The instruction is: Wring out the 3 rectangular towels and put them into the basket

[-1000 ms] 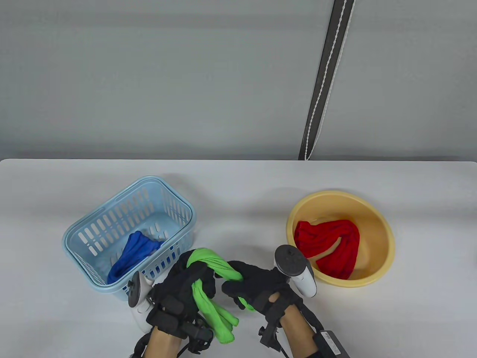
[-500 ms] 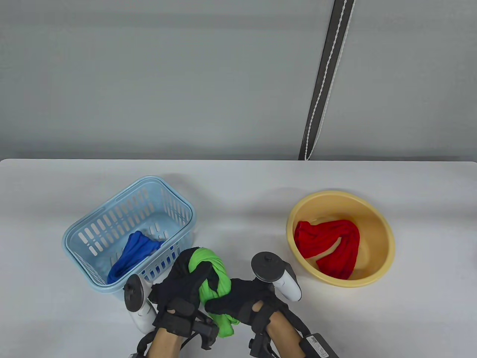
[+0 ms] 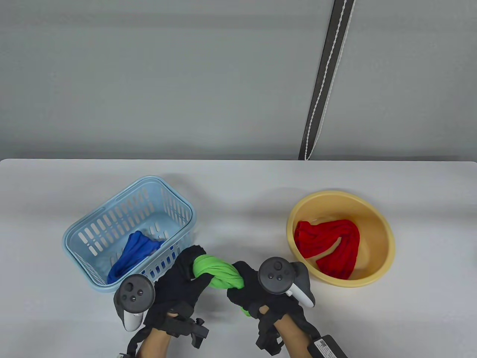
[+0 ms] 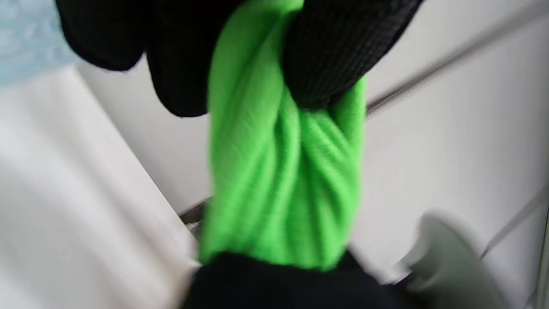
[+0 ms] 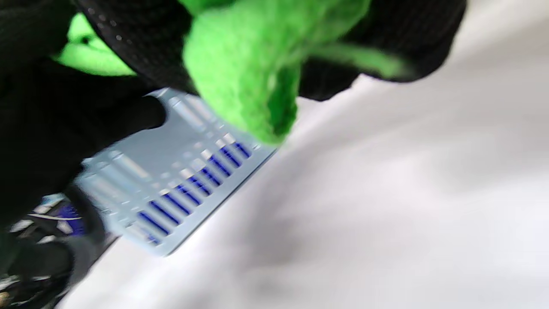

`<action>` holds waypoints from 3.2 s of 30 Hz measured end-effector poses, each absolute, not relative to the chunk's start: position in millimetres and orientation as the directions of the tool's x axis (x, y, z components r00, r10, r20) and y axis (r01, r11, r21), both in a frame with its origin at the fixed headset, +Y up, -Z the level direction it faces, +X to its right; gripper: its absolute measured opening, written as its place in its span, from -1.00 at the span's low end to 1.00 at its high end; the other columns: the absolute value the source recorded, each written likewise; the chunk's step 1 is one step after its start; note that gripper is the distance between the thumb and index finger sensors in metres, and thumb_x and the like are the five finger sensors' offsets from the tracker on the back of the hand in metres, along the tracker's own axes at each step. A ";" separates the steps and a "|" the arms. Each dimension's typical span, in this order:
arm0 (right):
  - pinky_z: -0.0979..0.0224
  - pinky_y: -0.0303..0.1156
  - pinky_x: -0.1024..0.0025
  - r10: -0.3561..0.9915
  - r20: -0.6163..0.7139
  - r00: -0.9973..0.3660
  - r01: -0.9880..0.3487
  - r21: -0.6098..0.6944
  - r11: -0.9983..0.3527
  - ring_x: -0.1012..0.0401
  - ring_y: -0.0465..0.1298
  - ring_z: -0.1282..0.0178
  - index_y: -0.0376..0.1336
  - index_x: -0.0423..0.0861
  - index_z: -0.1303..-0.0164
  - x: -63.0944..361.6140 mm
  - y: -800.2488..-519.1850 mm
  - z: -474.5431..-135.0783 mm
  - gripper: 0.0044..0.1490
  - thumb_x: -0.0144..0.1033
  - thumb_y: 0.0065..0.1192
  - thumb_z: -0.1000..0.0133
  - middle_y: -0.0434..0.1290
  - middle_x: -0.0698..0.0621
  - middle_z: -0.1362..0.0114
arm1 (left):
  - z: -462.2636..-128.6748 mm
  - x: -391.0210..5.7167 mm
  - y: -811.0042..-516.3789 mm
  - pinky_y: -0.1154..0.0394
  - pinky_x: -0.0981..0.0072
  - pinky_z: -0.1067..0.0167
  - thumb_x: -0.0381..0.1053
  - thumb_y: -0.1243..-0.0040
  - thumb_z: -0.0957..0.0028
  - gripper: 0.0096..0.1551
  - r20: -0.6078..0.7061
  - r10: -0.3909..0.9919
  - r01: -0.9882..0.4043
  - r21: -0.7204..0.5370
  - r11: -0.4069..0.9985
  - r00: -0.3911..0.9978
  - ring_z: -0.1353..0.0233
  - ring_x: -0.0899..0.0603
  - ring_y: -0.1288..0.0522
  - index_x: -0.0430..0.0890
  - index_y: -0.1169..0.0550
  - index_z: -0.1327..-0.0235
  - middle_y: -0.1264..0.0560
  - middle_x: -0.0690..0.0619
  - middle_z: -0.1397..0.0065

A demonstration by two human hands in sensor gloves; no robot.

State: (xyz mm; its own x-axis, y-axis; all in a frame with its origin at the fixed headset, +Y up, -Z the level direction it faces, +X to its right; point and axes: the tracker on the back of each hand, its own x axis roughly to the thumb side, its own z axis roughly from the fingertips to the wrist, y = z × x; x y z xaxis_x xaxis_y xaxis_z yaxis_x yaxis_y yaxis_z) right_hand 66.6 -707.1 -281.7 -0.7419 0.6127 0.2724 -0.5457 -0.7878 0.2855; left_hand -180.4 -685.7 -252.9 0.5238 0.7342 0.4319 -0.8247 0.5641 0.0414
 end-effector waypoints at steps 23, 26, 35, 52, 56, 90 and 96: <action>0.43 0.62 0.19 0.877 -0.014 -0.480 -0.516 0.813 -0.270 0.15 0.65 0.52 0.44 -0.24 -0.15 77.8 -725.5 -295.2 -0.40 -0.09 0.62 -0.10 0.67 -0.05 0.26 | -221.9 -83.0 -695.5 -0.15 -0.52 -0.44 0.19 -0.57 0.06 0.26 0.612 -0.390 0.076 0.474 0.877 0.688 -0.61 -0.40 -0.32 -0.09 -0.01 -0.66 -0.31 -0.12 -0.63; 0.44 0.62 0.19 0.880 -0.010 -0.474 -0.510 0.818 -0.265 0.15 0.65 0.53 0.44 -0.25 -0.12 74.0 -726.1 -294.3 -0.41 -0.09 0.61 -0.10 0.67 -0.05 0.26 | -226.2 -86.1 -694.7 -0.33 -0.49 -0.39 0.19 -0.58 0.08 0.08 0.605 -0.355 0.045 0.466 0.884 0.713 -0.41 -0.31 -0.56 -0.07 -0.21 -0.57 -0.50 -0.04 -0.42; 0.40 0.60 0.20 0.835 0.031 -0.550 -0.505 0.783 -0.362 0.15 0.63 0.47 0.40 -0.21 -0.22 63.2 -725.5 -287.3 -0.39 -0.09 0.58 -0.14 0.65 -0.05 0.21 | -245.9 -108.8 -702.2 -0.61 -0.22 -0.17 0.19 -0.49 -0.02 -0.40 0.545 -0.141 -0.064 0.339 0.939 0.827 -0.08 -0.15 -0.73 0.12 -0.46 -0.26 -0.68 0.13 -0.13; 0.38 0.55 0.20 0.417 0.346 -0.841 -0.333 0.277 -0.901 0.13 0.60 0.46 0.40 -0.03 -0.25 56.3 -718.4 -280.6 -0.48 -0.09 0.53 -0.14 0.63 -0.02 0.19 | -252.2 -109.9 -698.0 -0.69 0.19 0.53 0.20 -0.52 0.00 -0.52 0.436 0.044 -0.105 0.117 0.988 0.899 0.47 -0.06 -0.70 -0.02 -0.62 -0.05 -0.77 0.11 0.22; 0.41 0.53 0.20 0.281 0.435 -0.855 -0.266 0.097 -0.959 0.14 0.59 0.49 0.39 -0.07 -0.15 56.8 -716.7 -278.0 -0.52 -0.03 0.44 -0.17 0.63 -0.01 0.23 | -254.8 -108.0 -696.8 -0.67 0.22 0.60 0.22 -0.50 0.01 -0.51 0.390 0.182 -0.202 0.010 0.979 0.902 0.53 -0.05 -0.69 -0.07 -0.64 -0.01 -0.77 0.11 0.29; 0.37 0.53 0.20 -0.014 0.601 -0.799 -0.279 -0.391 -0.877 0.12 0.58 0.45 0.28 -0.11 -0.19 57.6 -690.9 -258.7 -0.49 -0.01 0.24 -0.20 0.59 -0.01 0.18 | -283.8 -118.7 -742.8 -0.63 0.23 0.75 0.26 -0.26 -0.24 -0.59 -0.316 0.938 -0.598 -0.783 -0.172 0.144 0.68 -0.01 -0.63 -0.12 -0.64 0.17 -0.72 0.14 0.45; 0.36 0.53 0.20 -0.026 0.610 -0.792 -0.304 -0.431 -0.849 0.12 0.58 0.44 0.25 -0.12 -0.20 60.9 -687.9 -256.2 -0.48 -0.01 0.21 -0.21 0.58 -0.01 0.16 | -280.9 -109.0 -749.0 -0.62 0.23 0.76 0.26 -0.24 -0.24 -0.60 -0.396 0.918 -0.520 -0.787 -0.333 0.012 0.69 -0.01 -0.62 -0.12 -0.64 0.18 -0.71 0.15 0.46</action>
State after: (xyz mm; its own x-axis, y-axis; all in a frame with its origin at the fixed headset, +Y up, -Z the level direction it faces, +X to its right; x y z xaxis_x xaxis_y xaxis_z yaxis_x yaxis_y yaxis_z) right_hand 60.9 -687.9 -256.2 -0.7919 -0.0258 0.6102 -0.3044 -0.8495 -0.4310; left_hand -109.0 -749.0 -280.9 0.0118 0.9181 -0.3963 -0.5199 -0.3329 -0.7867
